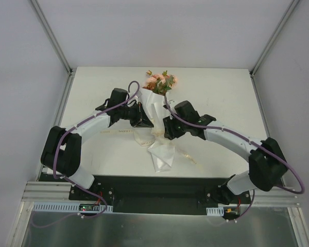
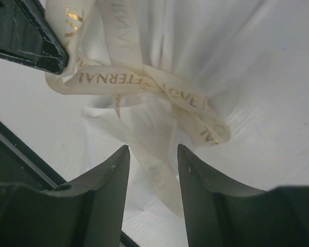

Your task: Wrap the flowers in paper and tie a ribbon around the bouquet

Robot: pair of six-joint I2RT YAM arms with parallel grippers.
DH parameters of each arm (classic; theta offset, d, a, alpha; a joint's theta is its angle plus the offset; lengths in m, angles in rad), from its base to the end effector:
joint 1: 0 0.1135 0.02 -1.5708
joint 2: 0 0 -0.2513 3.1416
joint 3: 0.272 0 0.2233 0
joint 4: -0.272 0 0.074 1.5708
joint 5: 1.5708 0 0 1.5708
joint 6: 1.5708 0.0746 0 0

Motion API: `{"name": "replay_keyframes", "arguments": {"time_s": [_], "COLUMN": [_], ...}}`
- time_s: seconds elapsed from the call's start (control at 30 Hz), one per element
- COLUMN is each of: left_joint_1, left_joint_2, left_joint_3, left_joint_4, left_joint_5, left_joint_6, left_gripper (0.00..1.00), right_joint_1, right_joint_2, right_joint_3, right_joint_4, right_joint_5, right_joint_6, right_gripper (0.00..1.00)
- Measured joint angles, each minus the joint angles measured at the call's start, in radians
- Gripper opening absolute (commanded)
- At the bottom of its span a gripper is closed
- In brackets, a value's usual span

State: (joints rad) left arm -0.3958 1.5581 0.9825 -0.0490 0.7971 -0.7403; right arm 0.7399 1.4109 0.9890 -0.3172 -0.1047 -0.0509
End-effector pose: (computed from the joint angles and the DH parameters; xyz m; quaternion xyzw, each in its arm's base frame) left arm 0.2860 -0.1773 0.2243 0.0336 0.8386 -0.5171 0.1681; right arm 0.2239 0.2150 0.2284 -0.3714 0.8349 0.1813 0.3635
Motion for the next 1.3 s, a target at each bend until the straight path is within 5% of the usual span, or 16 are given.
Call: {"name": "replay_keyframes", "arguments": {"time_s": [0.23,0.37,0.67,1.03,1.3], "left_joint_1": [0.0,0.0,0.0,0.004,0.005], "left_joint_2": [0.0,0.0,-0.002,-0.031,-0.053], "left_joint_3": [0.0,0.0,-0.007,-0.041,-0.051], "left_joint_4": [0.001,0.001,0.0,0.0,0.0], "left_joint_5": [0.014,0.014,0.014,0.014,0.013], "left_joint_6": [0.002,0.005,0.013,0.019,0.021], "left_gripper": [0.0,0.0,0.0,0.0,0.0], "right_joint_1": [-0.037,-0.046,-0.055,-0.076,-0.076], "right_joint_2": [0.152,0.157,0.176,0.176,0.185], "right_joint_3": [0.024,0.024,0.015,-0.028,-0.038], "right_joint_4": [0.085,0.108,0.124,0.149,0.16], "right_joint_5": [-0.256,-0.327,-0.345,-0.376,-0.375], "right_joint_6": [-0.099,-0.119,-0.132,-0.137,-0.121], "right_gripper": [0.43,0.35,0.38,0.31,0.0]}}
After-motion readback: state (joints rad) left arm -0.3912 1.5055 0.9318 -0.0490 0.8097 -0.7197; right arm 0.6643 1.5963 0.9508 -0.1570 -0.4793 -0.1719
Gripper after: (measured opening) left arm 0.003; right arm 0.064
